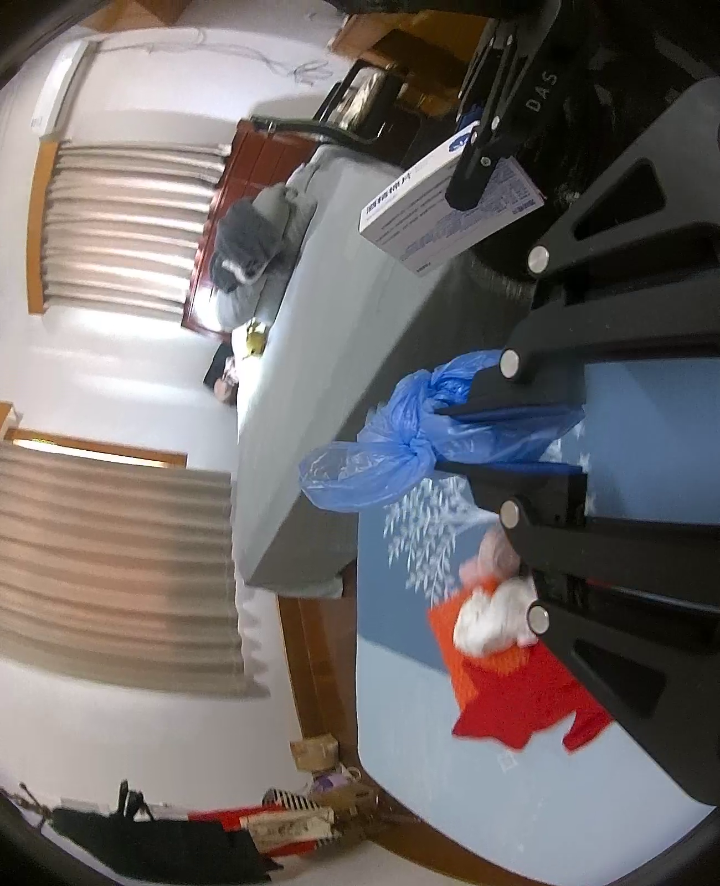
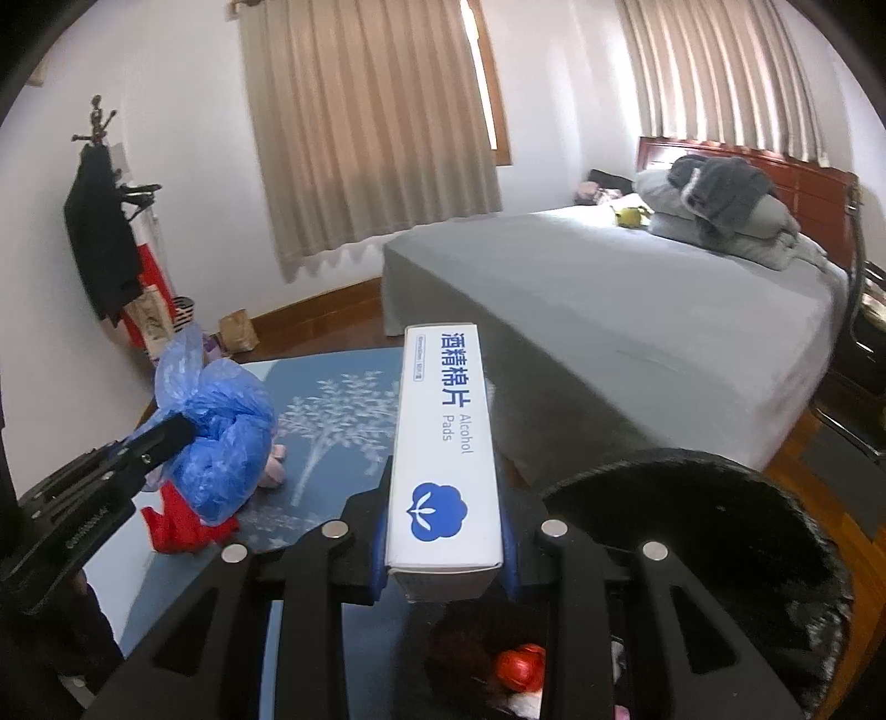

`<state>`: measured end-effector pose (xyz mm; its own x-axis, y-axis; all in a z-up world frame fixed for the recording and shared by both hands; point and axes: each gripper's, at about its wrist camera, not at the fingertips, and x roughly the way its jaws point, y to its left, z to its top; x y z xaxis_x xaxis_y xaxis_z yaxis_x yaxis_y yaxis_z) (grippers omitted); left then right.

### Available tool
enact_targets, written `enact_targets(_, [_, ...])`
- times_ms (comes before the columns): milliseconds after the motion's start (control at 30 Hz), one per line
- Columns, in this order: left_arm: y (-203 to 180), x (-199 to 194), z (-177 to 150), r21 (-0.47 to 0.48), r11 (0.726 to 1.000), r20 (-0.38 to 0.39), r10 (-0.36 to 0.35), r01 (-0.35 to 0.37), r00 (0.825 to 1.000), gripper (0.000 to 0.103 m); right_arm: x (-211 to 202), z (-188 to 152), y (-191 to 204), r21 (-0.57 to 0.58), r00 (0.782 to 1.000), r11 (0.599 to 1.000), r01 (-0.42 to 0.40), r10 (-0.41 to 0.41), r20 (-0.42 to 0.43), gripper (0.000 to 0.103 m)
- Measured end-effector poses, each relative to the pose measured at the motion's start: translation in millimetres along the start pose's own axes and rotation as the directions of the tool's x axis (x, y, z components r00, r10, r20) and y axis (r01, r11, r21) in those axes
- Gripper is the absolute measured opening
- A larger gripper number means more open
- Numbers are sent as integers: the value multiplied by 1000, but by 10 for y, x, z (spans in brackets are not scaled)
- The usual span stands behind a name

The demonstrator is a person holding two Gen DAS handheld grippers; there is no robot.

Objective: Collect trash
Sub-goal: 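Carry the box and blue bag over the black bin and open both tools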

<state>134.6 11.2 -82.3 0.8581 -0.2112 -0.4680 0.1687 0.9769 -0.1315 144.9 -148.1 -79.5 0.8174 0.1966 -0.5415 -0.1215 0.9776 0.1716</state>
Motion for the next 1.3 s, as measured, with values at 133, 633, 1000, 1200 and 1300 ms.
enact_targets(133, [-257, 57, -62, 25, 999, -13, -48, 48, 999, 11, -89, -74, -218, 32, 999, 999, 43, -43, -10, 30])
enact_targets(633, [-1057, 377, -195, 93, 972, -77, -209, 215, 975, 11, -412, -255, -1008, 126, 980, 971, 201, -199, -32, 30])
enact_targets(1000, [-1453, 560, -406, 134, 945, -146, -280, 300, 949, 11, -545, -376, -1350, 167, 967, 953, 254, -249, -52, 30])
enact_targets(1200, [-1467, 623, -490, 121, 936, -170, -309, 331, 936, 42, -557, -400, -1438, 187, 961, 942, 278, -271, -64, 40])
enact_targets(1300, [-1403, 617, -483, 118, 939, -165, -302, 323, 939, 54, -575, -407, -1447, 186, 958, 940, 288, -281, -60, 48])
